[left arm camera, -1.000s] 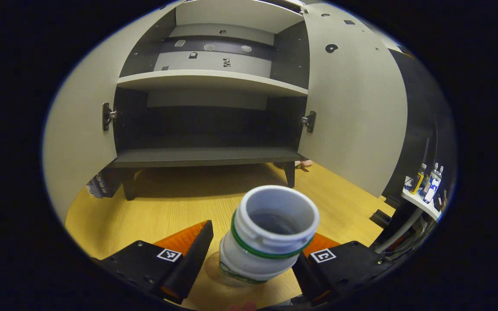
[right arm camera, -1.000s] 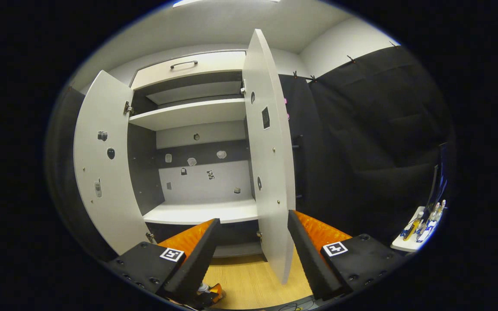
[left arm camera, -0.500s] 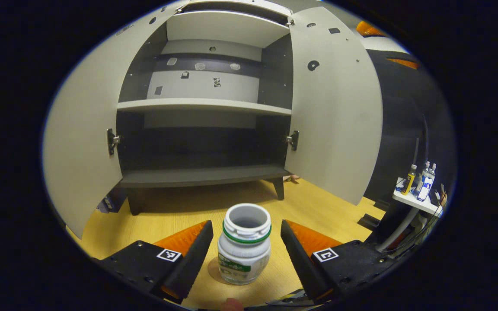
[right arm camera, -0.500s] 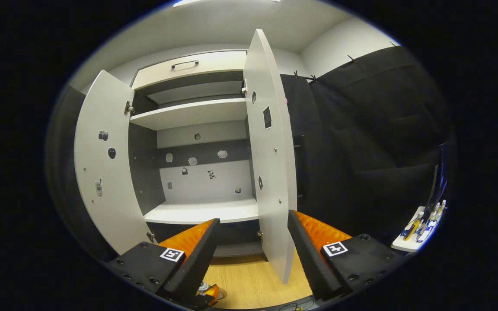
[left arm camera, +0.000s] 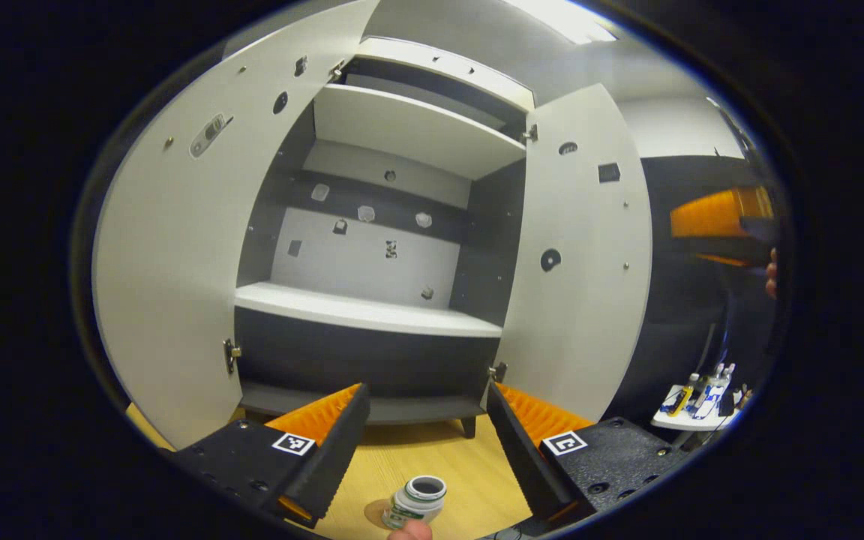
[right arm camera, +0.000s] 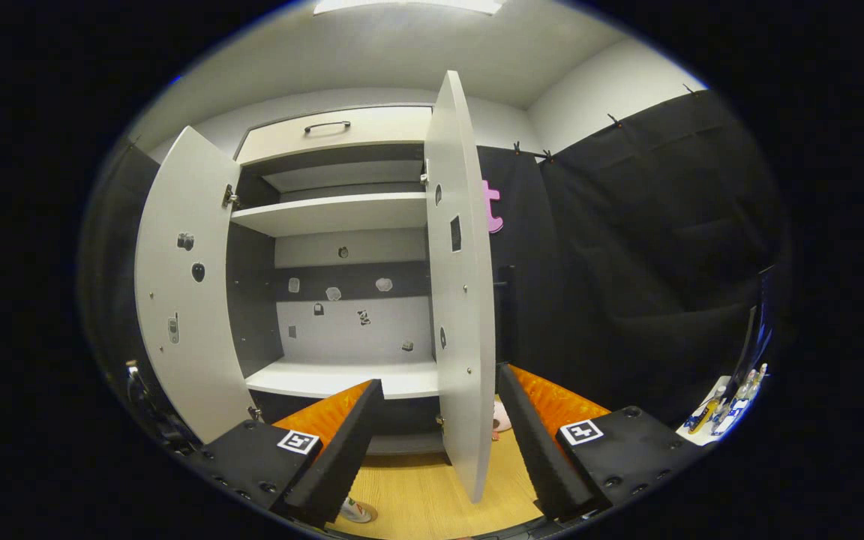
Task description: Grasp the bottle in the cabinet with the left hand and place it on the coaster, then close the right door with the right hand and the left door with the left hand.
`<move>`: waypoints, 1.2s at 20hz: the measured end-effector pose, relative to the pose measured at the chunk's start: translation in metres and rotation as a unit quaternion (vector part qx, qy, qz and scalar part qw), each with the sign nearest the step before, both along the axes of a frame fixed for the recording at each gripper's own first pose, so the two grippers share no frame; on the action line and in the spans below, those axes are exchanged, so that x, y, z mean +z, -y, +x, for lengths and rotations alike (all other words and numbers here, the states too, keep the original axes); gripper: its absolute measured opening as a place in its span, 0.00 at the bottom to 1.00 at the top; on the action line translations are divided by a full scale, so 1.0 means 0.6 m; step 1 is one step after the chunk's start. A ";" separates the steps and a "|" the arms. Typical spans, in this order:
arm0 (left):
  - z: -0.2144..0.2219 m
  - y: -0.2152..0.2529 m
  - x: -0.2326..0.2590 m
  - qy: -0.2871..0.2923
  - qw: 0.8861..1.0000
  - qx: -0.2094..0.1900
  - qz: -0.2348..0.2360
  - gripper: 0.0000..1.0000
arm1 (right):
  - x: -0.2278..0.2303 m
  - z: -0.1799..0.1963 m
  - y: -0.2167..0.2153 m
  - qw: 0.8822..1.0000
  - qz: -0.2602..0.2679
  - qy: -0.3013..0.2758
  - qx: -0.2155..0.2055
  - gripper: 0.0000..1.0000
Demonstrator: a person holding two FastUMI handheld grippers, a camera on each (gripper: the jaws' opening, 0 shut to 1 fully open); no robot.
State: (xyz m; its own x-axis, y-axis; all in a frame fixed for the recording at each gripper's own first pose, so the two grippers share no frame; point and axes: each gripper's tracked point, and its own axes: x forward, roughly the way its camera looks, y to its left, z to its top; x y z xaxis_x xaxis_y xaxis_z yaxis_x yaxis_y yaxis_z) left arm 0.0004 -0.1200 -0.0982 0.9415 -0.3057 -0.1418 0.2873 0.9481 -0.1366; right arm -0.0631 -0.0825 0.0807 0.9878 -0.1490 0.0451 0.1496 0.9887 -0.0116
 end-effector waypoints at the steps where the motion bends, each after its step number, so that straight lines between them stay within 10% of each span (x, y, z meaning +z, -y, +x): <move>1: 0.007 -0.009 0.029 0.007 1.000 0.009 -0.008 0.95 | 0.006 -0.004 0.010 1.000 -0.001 0.004 -0.004 0.94; 12: 0.025 -0.066 0.153 0.035 0.998 0.048 -0.022 0.95 | 0.069 0.027 0.242 0.993 -0.030 0.012 -0.116 1.00; 24: 0.009 -0.123 0.158 0.041 0.995 0.089 0.015 0.95 | 0.060 0.171 0.267 0.996 -0.012 -0.008 -0.087 0.96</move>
